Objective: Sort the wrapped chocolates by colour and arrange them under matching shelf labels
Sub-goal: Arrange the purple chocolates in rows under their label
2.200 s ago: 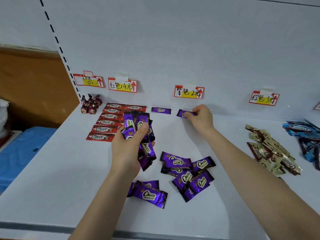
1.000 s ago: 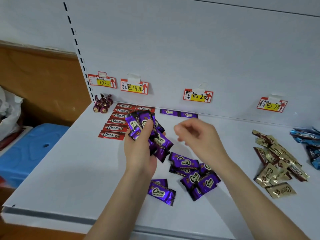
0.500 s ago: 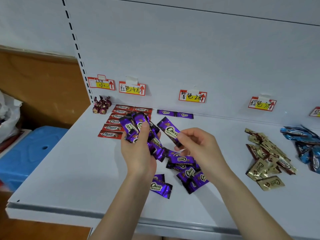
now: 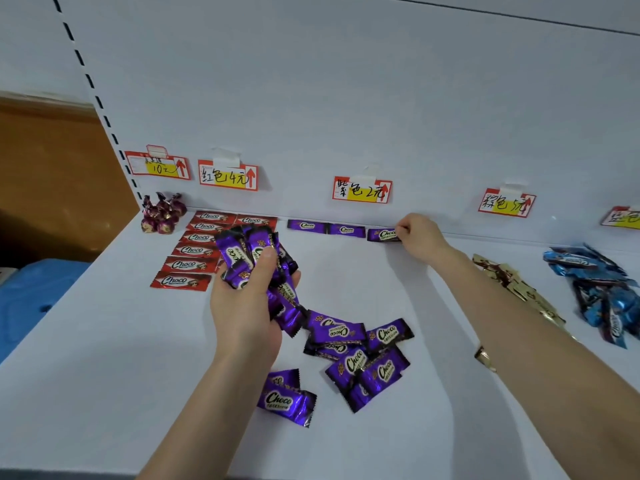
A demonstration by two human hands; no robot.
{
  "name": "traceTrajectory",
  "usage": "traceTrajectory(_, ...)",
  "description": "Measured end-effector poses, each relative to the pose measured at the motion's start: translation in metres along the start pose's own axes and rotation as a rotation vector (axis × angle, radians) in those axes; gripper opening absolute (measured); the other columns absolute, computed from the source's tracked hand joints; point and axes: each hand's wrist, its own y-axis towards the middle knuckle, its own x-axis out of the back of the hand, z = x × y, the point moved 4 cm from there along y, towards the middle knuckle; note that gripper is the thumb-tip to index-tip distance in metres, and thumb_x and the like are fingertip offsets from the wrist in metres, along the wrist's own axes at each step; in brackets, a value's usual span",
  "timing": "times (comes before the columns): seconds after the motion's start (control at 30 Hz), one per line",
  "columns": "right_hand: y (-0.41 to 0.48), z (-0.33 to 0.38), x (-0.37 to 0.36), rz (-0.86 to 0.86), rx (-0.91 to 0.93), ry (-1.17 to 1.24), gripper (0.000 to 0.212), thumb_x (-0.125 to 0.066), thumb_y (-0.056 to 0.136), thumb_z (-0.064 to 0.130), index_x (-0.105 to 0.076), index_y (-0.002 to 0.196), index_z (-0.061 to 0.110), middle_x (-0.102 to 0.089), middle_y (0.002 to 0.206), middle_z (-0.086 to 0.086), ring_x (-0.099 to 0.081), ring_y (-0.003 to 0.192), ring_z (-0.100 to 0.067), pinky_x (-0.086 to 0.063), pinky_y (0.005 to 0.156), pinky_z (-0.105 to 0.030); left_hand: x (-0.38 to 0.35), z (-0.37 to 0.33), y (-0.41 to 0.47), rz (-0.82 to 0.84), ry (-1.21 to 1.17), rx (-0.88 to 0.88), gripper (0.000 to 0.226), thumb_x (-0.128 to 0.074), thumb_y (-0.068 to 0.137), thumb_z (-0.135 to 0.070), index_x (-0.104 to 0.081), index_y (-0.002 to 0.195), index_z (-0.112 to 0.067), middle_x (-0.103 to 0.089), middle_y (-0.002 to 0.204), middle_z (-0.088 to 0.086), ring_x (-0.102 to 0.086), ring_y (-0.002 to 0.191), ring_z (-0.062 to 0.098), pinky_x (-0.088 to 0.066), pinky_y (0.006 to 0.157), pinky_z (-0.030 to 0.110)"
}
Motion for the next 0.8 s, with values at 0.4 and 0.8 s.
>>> traceTrajectory(0.4, -0.038, 0.011, -0.02, -0.141, 0.189, -0.185, 0.032, -0.038, 0.096, 0.021, -0.06, 0.115, 0.009, -0.055, 0.116, -0.014, -0.044, 0.113, -0.031, -0.042, 0.085, -0.037, -0.001, 0.002, 0.009, 0.017, 0.03, -0.022, 0.033, -0.069, 0.083, -0.013, -0.059, 0.114, -0.013, -0.074, 0.084, -0.003, -0.072, 0.071, 0.018, -0.055, 0.054, 0.025)
traceTrajectory(0.8, -0.044, 0.019, -0.015, -0.112, 0.22, -0.093, 0.034, -0.039, 0.097, 0.02, -0.05, 0.126, 0.006, -0.049, 0.131, -0.013, -0.042, 0.121, -0.028, -0.034, 0.099, -0.033, 0.0, -0.003, -0.001, 0.016, -0.005, 0.029, 0.033, -0.069, 0.082, -0.013, -0.059, 0.113, -0.014, -0.074, 0.084, 0.0, -0.072, 0.069, 0.02, -0.055, 0.052, 0.026)
